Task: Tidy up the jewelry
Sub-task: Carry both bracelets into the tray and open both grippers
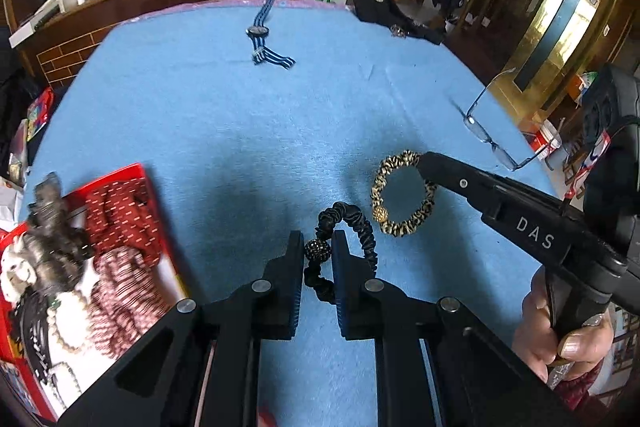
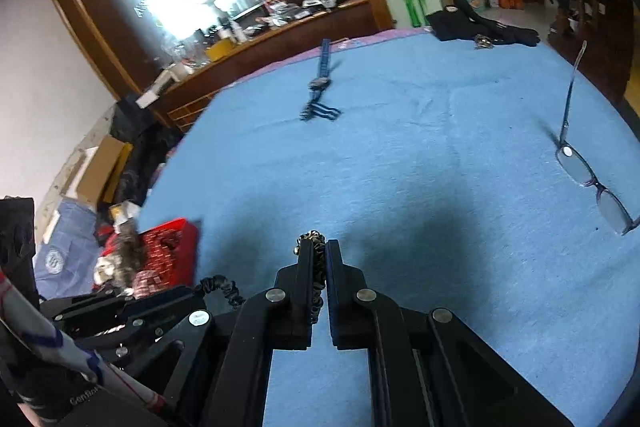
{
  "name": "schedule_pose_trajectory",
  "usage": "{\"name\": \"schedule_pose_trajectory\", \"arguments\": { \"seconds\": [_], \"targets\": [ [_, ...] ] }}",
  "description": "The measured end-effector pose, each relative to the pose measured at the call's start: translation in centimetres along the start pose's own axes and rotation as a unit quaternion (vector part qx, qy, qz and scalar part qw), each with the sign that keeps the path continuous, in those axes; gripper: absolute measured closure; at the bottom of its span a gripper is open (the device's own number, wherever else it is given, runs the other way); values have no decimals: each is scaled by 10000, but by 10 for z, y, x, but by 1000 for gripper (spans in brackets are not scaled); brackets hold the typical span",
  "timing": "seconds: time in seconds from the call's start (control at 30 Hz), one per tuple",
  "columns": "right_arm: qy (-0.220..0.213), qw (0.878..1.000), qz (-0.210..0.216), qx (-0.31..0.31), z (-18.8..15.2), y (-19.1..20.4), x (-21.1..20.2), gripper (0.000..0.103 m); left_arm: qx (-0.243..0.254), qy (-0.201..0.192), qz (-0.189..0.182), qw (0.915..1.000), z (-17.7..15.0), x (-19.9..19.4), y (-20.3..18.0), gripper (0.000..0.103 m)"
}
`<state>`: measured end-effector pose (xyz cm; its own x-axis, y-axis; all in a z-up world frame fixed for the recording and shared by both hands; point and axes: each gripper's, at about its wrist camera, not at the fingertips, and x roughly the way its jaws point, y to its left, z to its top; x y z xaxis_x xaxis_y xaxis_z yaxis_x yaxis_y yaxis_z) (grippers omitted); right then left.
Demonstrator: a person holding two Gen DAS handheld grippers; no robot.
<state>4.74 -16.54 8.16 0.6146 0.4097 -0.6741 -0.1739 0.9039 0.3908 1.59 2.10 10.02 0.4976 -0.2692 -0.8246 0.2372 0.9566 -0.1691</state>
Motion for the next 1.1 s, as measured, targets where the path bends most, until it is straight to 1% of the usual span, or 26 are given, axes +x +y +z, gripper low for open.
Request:
{"name": "schedule_pose_trajectory", "arguments": {
  "seconds": [0.1,0.23,0.37,0.57,0.7,0.9,1.1],
  "targets": [
    [-9,9999,109,-65,-6,12,-7,97,-1,-110,48,9999,-9,-19,7,90],
    [-4,9993,277,-234,-12,31,-17,97,-77,-268,156,9995,-22,-44,25,90],
    [-3,9971,540,-535,-21,62,-29,97,-175,-431,290,9985,-39,-73,45,90],
    [137,9912,913,-949,-37,105,-35,97,-415,-468,538,9966,-68,-97,81,90],
    [386,9863,1104,-1164,-52,131,-25,97,-584,-406,617,9956,-85,-101,100,90],
    [772,9793,1237,-1403,-76,160,-6,97,-815,-219,586,9947,-104,-88,118,90],
    [1059,9755,1247,-1469,-93,167,12,97,-973,-23,579,9936,-115,-69,132,90]
  ]
}}
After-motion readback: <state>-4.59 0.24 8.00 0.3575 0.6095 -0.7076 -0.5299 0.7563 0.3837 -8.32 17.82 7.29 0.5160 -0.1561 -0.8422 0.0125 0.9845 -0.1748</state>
